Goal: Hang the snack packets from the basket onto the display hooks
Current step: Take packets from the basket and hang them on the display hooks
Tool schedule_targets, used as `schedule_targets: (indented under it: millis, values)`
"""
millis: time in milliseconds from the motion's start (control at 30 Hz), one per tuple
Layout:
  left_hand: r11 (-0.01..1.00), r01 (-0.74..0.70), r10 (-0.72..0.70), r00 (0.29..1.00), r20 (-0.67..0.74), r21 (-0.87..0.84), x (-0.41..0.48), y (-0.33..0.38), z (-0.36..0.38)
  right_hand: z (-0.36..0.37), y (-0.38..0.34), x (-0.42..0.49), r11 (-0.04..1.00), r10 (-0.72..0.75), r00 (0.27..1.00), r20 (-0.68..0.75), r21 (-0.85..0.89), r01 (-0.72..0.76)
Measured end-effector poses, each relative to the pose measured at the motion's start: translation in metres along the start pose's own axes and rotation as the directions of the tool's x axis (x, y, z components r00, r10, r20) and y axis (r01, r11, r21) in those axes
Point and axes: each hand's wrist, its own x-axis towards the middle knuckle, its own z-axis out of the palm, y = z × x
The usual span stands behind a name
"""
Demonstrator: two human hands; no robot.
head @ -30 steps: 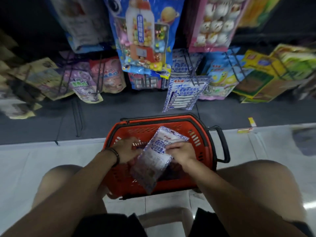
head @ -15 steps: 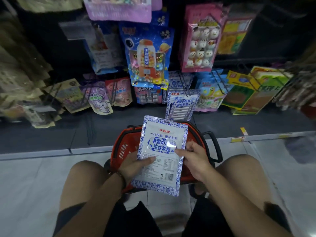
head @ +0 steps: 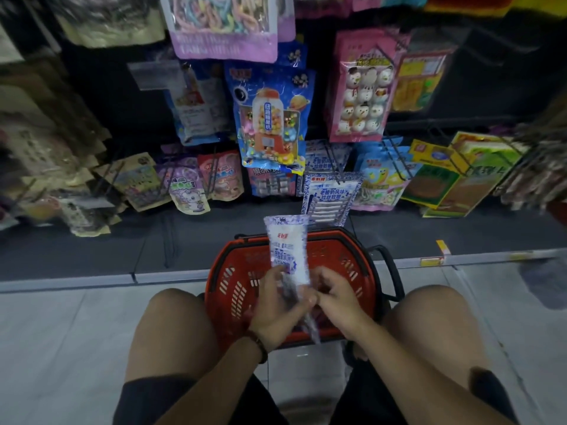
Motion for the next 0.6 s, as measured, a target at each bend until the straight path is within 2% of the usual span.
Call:
schedule_targets:
  millis: [67, 167, 333, 400, 500, 600]
  values:
    - [0.973, 0.057, -0.049, 0.998, 0.038, -0.226, 0.002, 0.006, 0.007, 0.001, -0.004, -0.004, 1.0, 0.011, 0.997, 0.078, 0.01, -0.011]
    - [0.956, 0.095, -0.112, 0.993, -0.045, -0.277, 0.009, -0.002, -0.002, -0.003, -0.01, -0.004, 0.997, 0.058, 0.994, 0.095, 0.039, -0.062]
    - [0.887, 0.234, -0.264, 0.964, -0.022, -0.397, 0.019, 0.0, -0.018, -0.017, -0.012, 0.007, 0.988, -0.075, 0.985, -0.157, -0.147, 0.052]
    - [0.88, 0.259, -0.281, 0.96, 0.004, -0.399, 0.027, 0.0, -0.024, -0.026, -0.012, 0.018, 0.99, -0.058, 0.963, -0.262, -0.141, 0.021]
    - [0.918, 0.225, -0.229, 0.973, 0.028, -0.326, 0.041, 0.005, -0.03, -0.039, -0.023, 0.039, 1.0, -0.009, 0.977, -0.214, -0.004, 0.009]
    - [0.95, 0.151, -0.137, 0.988, 0.07, -0.273, 0.054, 0.017, -0.026, -0.056, -0.032, 0.059, 0.995, -0.098, 0.983, -0.155, -0.017, 0.096]
